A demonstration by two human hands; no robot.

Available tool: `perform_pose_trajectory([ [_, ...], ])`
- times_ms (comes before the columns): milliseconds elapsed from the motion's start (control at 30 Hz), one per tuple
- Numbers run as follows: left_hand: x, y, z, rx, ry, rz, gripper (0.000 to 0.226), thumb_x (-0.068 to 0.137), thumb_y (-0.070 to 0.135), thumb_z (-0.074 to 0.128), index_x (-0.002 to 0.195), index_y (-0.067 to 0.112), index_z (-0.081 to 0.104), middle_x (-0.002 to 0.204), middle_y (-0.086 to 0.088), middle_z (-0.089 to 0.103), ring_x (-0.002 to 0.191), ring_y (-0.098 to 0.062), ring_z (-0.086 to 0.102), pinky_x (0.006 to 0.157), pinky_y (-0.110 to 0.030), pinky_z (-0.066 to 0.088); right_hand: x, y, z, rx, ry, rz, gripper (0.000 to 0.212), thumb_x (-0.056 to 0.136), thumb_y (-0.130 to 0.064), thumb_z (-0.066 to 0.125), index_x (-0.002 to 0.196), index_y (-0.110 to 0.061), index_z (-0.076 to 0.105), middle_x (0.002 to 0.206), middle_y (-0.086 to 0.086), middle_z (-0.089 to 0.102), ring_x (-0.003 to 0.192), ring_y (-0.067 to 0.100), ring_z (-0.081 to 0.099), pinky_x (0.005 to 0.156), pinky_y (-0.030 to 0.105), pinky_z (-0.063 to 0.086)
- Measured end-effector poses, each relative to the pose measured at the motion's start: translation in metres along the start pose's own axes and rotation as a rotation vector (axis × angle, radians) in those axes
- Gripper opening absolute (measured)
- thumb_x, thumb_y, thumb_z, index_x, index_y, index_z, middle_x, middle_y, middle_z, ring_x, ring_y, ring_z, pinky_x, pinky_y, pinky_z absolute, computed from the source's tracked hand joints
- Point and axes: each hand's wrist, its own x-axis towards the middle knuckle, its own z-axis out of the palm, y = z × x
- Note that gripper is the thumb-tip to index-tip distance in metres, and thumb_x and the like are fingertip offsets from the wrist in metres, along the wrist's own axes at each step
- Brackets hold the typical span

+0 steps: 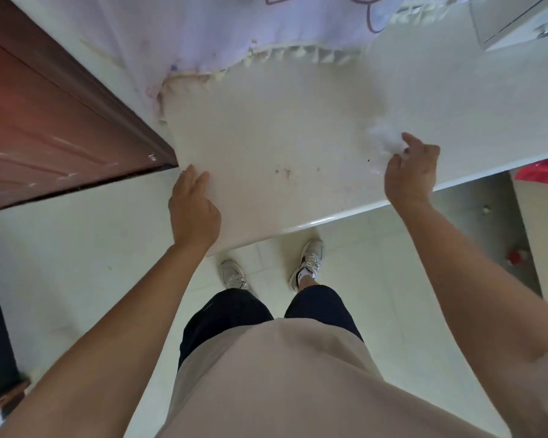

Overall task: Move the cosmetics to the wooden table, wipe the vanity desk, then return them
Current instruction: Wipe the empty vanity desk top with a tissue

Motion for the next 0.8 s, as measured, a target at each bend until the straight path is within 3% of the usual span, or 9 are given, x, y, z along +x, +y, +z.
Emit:
perform_pose_trajectory([
  [67, -0.02, -0.005, 0.007, -0.109, 0.025, -0.092, 0.058, 0.088, -0.005, 0.036, 0.145, 0.008, 0.039, 0.158, -0.009, 0.024, 0.146, -0.023, 0.02, 0.117, -0.029, 0.016, -0.006, 0.027, -0.003, -0.132, -0.076, 0.261, 0.046, 0.097, -0.012, 0.044, 0.143, -0.017, 0.045, 0.136, 0.018, 0.04, 0.117, 0.036, 0.051, 0.098, 0.04, 0.041],
  [133, -0.035, -0.005, 0.012, -0.211, 0.06, -0.173, 0.06, 0.088, -0.006, 0.032, 0.146, 0.008, 0.037, 0.156, -0.006, 0.027, 0.144, -0.018, 0.023, 0.112, -0.017, 0.014, -0.029, 0.027, 0.01, -0.272, -0.116, 0.349, 0.045, 0.095, -0.009, 0.047, 0.139, -0.015, 0.044, 0.134, 0.019, 0.04, 0.117, 0.04, 0.046, 0.097, 0.044, 0.039],
  [300, -0.044, 0.004, 0.014, -0.423, 0.196, -0.337, 0.059, 0.084, -0.008, 0.032, 0.14, 0.008, 0.044, 0.141, -0.006, 0.048, 0.13, -0.016, 0.044, 0.105, -0.014, 0.028, -0.108, -0.06, 0.065, -0.253, -0.151, -0.073, 0.059, 0.084, 0.004, 0.047, 0.142, -0.007, 0.041, 0.123, 0.019, 0.05, 0.103, 0.038, 0.049, 0.084, 0.044, 0.039],
  [400, -0.034, 0.006, 0.009, -0.528, 0.248, -0.463, 0.056, 0.08, -0.004, 0.032, 0.129, 0.012, 0.055, 0.126, 0.0, 0.06, 0.116, -0.013, 0.055, 0.102, -0.024, 0.04, -0.145, -0.121, 0.081, -0.055, -0.345, -0.368, 0.055, 0.086, 0.002, 0.049, 0.14, -0.007, 0.047, 0.117, 0.018, 0.054, 0.099, 0.038, 0.052, 0.081, 0.042, 0.04],
  [467, -0.026, 0.004, 0.004, -0.569, 0.241, -0.543, 0.05, 0.084, -0.003, 0.033, 0.126, 0.013, 0.056, 0.122, 0.001, 0.062, 0.111, -0.012, 0.058, 0.101, -0.026, 0.043, -0.143, -0.142, 0.078, 0.139, -0.357, -0.428, 0.048, 0.089, -0.001, 0.05, 0.136, -0.008, 0.055, 0.112, 0.018, 0.056, 0.098, 0.038, 0.055, 0.084, 0.043, 0.044],
  [567, -0.021, 0.001, 0.002, -0.557, 0.201, -0.592, 0.046, 0.089, 0.0, 0.036, 0.127, 0.014, 0.056, 0.121, 0.0, 0.062, 0.111, -0.013, 0.058, 0.1, -0.027, 0.044, -0.1, -0.137, 0.054, 0.348, -0.228, -0.388, 0.04, 0.093, -0.008, 0.049, 0.133, -0.01, 0.059, 0.113, 0.017, 0.056, 0.101, 0.035, 0.058, 0.088, 0.039, 0.047],
  [667, -0.022, -0.001, 0.002, -0.535, 0.185, -0.587, 0.045, 0.089, 0.0, 0.036, 0.128, 0.014, 0.056, 0.121, 0.001, 0.063, 0.108, -0.011, 0.057, 0.096, -0.024, 0.043, -0.036, -0.094, 0.031, 0.298, -0.029, -0.295, 0.036, 0.096, -0.014, 0.048, 0.129, -0.011, 0.061, 0.119, 0.017, 0.056, 0.103, 0.033, 0.06, 0.091, 0.035, 0.045],
  [733, -0.022, -0.003, 0.003, -0.551, 0.188, -0.594, 0.045, 0.089, 0.0, 0.036, 0.126, 0.014, 0.057, 0.119, 0.001, 0.064, 0.107, -0.011, 0.057, 0.096, -0.025, 0.045, 0.004, -0.053, 0.023, 0.182, 0.04, -0.069, 0.038, 0.098, -0.019, 0.044, 0.134, -0.015, 0.057, 0.125, 0.016, 0.053, 0.109, 0.031, 0.058, 0.094, 0.032, 0.041],
  [800, -0.023, -0.004, 0.001, -0.551, 0.188, -0.597, 0.048, 0.086, -0.002, 0.035, 0.125, 0.014, 0.059, 0.12, 0.002, 0.064, 0.109, -0.011, 0.058, 0.098, -0.027, 0.046, 0.018, -0.022, 0.022, -0.029, -0.017, 0.18, 0.041, 0.101, -0.021, 0.038, 0.14, -0.019, 0.05, 0.131, 0.015, 0.049, 0.117, 0.033, 0.051, 0.097, 0.037, 0.041],
])
